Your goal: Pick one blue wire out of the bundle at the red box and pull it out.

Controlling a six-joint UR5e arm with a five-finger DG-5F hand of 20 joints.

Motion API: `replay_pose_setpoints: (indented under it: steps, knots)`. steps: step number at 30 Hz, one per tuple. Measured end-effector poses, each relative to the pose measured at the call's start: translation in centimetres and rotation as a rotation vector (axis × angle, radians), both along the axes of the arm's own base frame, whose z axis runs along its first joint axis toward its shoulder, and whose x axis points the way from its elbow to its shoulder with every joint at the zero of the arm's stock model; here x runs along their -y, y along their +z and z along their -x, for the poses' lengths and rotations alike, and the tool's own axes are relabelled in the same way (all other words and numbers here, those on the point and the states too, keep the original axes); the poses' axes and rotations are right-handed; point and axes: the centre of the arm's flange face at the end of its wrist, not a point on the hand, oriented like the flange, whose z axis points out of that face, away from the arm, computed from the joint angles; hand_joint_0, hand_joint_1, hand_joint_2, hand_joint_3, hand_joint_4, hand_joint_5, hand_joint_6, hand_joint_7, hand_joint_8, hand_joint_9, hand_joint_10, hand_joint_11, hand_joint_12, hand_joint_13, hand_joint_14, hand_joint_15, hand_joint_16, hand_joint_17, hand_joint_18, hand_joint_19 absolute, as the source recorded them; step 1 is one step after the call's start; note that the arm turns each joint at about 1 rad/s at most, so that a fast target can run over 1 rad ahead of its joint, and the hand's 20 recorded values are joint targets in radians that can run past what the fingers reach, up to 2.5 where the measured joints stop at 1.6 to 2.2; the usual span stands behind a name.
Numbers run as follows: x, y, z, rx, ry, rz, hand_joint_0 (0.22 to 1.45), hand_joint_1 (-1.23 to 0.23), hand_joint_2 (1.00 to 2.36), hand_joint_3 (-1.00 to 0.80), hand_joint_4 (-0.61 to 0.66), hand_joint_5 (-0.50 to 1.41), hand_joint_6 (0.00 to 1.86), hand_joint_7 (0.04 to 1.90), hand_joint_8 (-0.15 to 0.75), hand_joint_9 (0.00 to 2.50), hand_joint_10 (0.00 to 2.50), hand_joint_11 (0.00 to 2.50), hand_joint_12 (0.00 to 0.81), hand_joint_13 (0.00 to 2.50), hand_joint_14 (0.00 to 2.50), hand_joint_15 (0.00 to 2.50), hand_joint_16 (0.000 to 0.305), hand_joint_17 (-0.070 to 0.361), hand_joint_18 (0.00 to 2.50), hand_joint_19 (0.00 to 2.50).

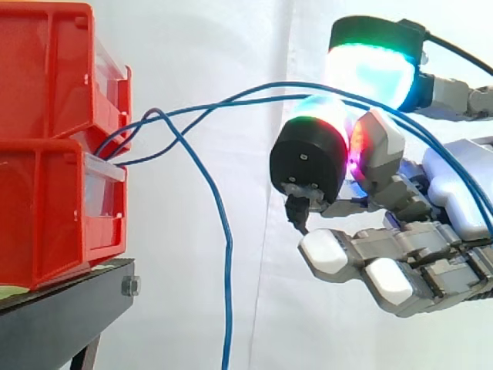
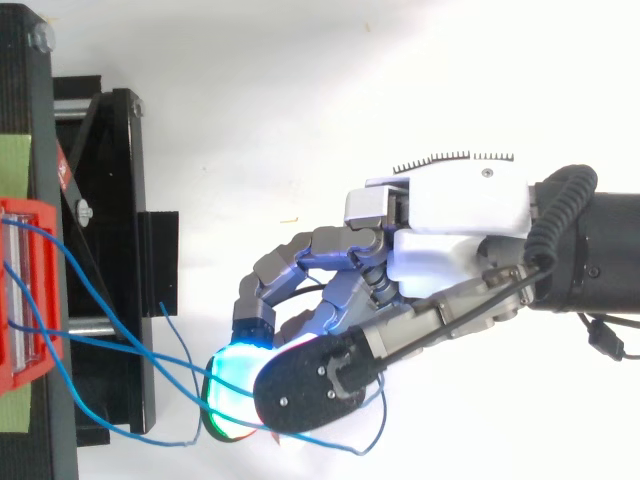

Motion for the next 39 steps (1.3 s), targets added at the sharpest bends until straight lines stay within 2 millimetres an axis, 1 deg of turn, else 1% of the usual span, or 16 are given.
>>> replay_pose_setpoints:
  steps: [7,8,11,13,18,22,25,26,27,28,32,36,39]
  knots:
    - [-0.01,0.02,-0.01,0.001,0.000,0.003,0.53,-0.66,1.01,-0.33,0.16,-0.09,0.76,1.03,0.245,1.02,0.03,0.58,0.375,0.54,0.02,0.37,0.064,0.143,0.42,0.64]
    - [-0.01,0.01,-0.02,0.001,0.000,0.004,0.54,-0.69,1.01,-0.31,0.15,-0.10,0.80,0.99,0.249,1.02,0.03,0.60,0.374,0.55,0.02,0.38,0.063,0.143,0.42,0.65]
    - [0.01,0.00,-0.02,0.001,0.000,0.004,0.55,-0.73,1.01,-0.25,0.14,-0.11,0.83,0.98,0.256,1.04,0.03,0.63,0.376,0.56,0.02,0.39,0.063,0.143,0.43,0.64]
    - [0.01,0.00,-0.02,0.001,0.000,0.004,0.56,-0.75,1.01,-0.21,0.15,-0.11,0.85,0.95,0.261,1.05,0.03,0.64,0.392,0.58,0.02,0.39,0.067,0.150,0.45,0.63]
    - [-0.01,0.01,-0.02,0.001,0.001,0.004,0.57,-0.77,1.02,-0.10,0.05,-0.12,0.90,0.88,0.270,1.06,0.03,0.66,0.398,0.61,0.02,0.40,0.069,0.156,0.49,0.62]
    - [0.00,0.05,-0.01,0.002,0.001,0.003,0.58,-0.77,1.01,-0.06,0.00,-0.12,0.92,0.83,0.271,1.08,0.03,0.67,0.401,0.62,0.02,0.40,0.070,0.158,0.51,0.63]
    - [0.00,0.05,-0.01,0.002,0.000,0.002,0.57,-0.75,1.01,-0.11,0.03,-0.12,0.91,0.80,0.259,1.08,0.03,0.65,0.397,0.62,0.02,0.41,0.070,0.157,0.51,0.63]
    - [0.00,0.06,-0.01,0.002,0.000,0.001,0.55,-0.72,1.01,-0.19,0.09,-0.12,0.90,0.77,0.255,1.08,0.03,0.65,0.394,0.62,0.02,0.40,0.069,0.155,0.50,0.64]
    - [0.01,0.05,-0.01,0.002,0.000,0.001,0.54,-0.68,1.01,-0.25,0.10,-0.12,0.88,0.79,0.241,1.07,0.03,0.66,0.380,0.60,0.02,0.42,0.065,0.145,0.46,0.65]
    - [0.01,0.06,-0.01,0.002,0.000,0.001,0.54,-0.65,1.01,-0.29,0.09,-0.11,0.86,0.86,0.239,1.07,0.03,0.66,0.372,0.60,0.02,0.42,0.063,0.142,0.45,0.66]
    - [0.01,0.05,-0.01,0.002,0.000,0.001,0.51,-0.58,1.01,-0.37,0.11,-0.10,0.83,0.91,0.248,1.08,0.03,0.64,0.385,0.60,0.02,0.43,0.065,0.146,0.45,0.67]
    - [0.00,0.06,-0.01,0.002,0.000,0.001,0.49,-0.56,1.01,-0.42,0.12,-0.10,0.83,0.91,0.255,1.09,0.03,0.64,0.393,0.61,0.02,0.42,0.067,0.150,0.45,0.66]
    - [-0.02,0.05,-0.02,0.002,0.000,0.002,0.49,-0.61,1.00,-0.44,0.13,-0.10,0.83,0.94,0.263,1.10,0.02,0.65,0.396,0.61,0.02,0.43,0.067,0.152,0.46,0.66]
